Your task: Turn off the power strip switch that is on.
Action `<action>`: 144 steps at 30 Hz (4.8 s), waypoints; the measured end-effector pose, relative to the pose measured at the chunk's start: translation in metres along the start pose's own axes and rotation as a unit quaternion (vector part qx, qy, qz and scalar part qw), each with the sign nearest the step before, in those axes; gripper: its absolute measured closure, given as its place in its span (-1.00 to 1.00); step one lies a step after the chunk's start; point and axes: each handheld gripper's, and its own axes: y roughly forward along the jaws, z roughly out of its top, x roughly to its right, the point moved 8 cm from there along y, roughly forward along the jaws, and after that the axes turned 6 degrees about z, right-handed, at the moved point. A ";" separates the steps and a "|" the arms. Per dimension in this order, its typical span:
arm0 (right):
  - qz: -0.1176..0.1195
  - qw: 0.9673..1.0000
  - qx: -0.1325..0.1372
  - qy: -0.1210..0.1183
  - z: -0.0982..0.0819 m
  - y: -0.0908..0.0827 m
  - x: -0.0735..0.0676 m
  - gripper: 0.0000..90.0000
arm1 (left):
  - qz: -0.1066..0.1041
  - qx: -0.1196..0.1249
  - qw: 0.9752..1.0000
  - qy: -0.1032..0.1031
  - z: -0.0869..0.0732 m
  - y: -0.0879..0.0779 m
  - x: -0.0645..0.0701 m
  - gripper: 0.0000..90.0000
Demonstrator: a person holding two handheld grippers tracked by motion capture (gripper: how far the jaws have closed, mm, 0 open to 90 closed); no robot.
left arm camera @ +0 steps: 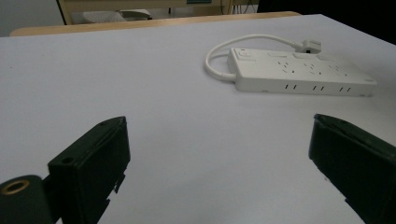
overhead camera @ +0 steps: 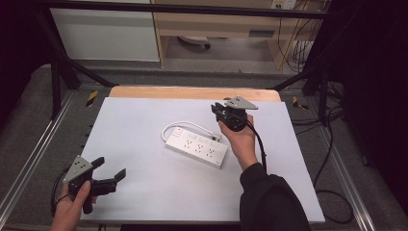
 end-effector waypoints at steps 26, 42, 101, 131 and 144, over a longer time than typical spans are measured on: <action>0.018 1.000 -0.003 0.013 -0.005 0.023 -0.006 1.00 | 0.000 0.001 1.000 0.001 0.000 0.000 0.000 -0.89; 0.030 0.998 -0.048 -0.003 -0.015 0.043 -0.017 1.00 | -0.001 0.000 1.000 0.001 0.000 0.000 0.000 -0.89; 0.078 0.982 -0.171 -0.017 -0.080 0.075 -0.043 1.00 | -0.002 0.003 1.000 0.003 0.001 -0.001 0.000 -0.89; 0.084 0.980 -0.179 -0.027 -0.088 0.065 -0.054 1.00 | -0.002 0.003 1.000 0.004 0.001 -0.001 0.000 -0.89; 0.083 0.981 -0.173 -0.030 -0.090 0.064 -0.054 1.00 | -0.002 0.003 1.000 0.004 0.001 0.000 0.000 -0.89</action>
